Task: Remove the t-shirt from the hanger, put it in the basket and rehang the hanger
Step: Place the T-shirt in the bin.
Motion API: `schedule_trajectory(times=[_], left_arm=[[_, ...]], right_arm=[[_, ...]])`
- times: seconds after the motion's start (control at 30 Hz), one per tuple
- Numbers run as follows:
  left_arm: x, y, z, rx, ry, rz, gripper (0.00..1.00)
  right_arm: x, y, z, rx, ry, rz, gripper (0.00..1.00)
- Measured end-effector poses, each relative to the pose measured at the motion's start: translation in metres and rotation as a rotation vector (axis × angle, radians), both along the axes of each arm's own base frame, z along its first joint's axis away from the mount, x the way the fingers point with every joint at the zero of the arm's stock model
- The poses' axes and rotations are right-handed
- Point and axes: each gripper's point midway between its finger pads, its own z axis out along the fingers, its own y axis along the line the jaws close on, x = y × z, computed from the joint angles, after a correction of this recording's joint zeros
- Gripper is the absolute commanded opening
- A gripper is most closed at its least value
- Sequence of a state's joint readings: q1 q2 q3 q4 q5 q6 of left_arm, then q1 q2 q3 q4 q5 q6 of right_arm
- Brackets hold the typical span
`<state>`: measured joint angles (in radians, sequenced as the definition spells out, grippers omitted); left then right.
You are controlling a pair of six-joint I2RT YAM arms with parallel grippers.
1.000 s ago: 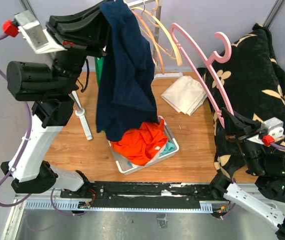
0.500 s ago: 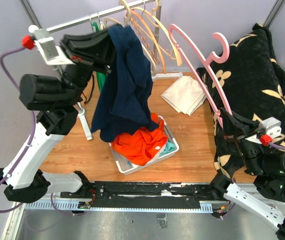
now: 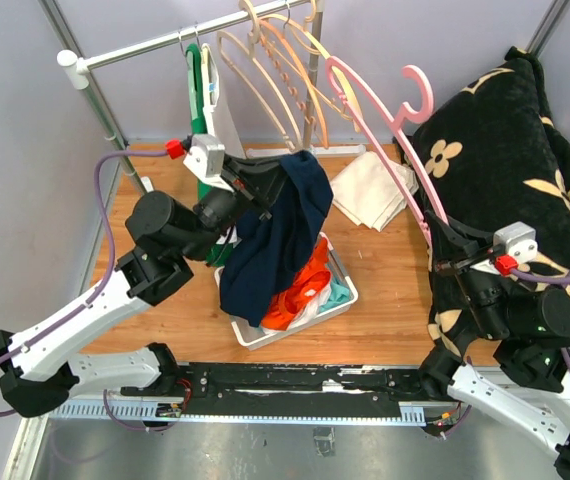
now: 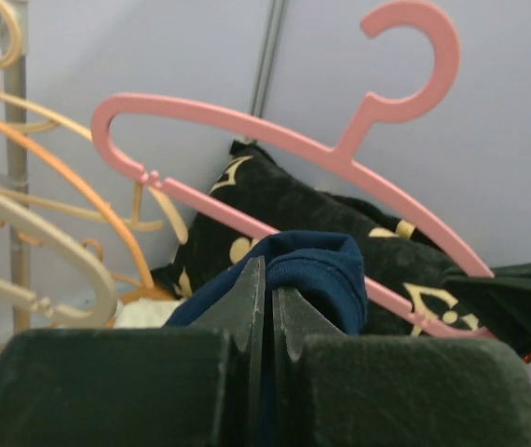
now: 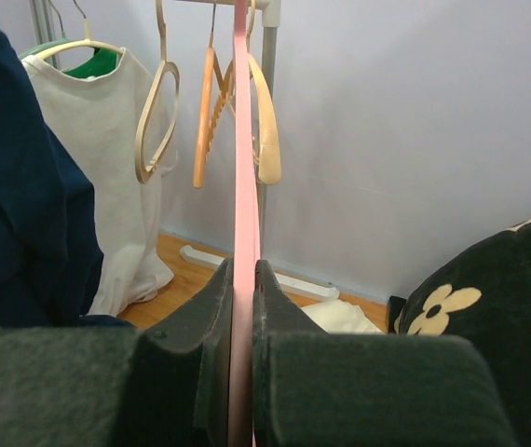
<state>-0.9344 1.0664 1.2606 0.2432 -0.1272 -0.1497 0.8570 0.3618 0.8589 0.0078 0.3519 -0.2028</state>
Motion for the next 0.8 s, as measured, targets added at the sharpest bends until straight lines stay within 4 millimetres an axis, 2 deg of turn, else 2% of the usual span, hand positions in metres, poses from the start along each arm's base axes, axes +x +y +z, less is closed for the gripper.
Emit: schedule_trajectory(times=[0.23, 0.4, 0.6, 0.8], left_arm=[[-0.001, 0.015, -0.057, 0.096, 0.089, 0.104, 0.01], [-0.002, 0.014, -0.114, 0.203, 0.168, 0.126, 0.0], [-0.007, 0.016, -0.186, 0.341, 0.278, 0.135, 0.01], [-0.016, 0.037, -0.222, 0.375, 0.368, 0.163, 0.01]], right_arm=[[0.009, 0.011, -0.002, -0.018, 0.012, 0.004, 0.01], [0.013, 0.017, 0.0, -0.023, 0.005, 0.005, 0.01], [0.016, 0.018, 0.012, -0.007, -0.035, -0.005, 0.01], [0.017, 0.019, 0.024, 0.027, -0.073, -0.01, 0.01]])
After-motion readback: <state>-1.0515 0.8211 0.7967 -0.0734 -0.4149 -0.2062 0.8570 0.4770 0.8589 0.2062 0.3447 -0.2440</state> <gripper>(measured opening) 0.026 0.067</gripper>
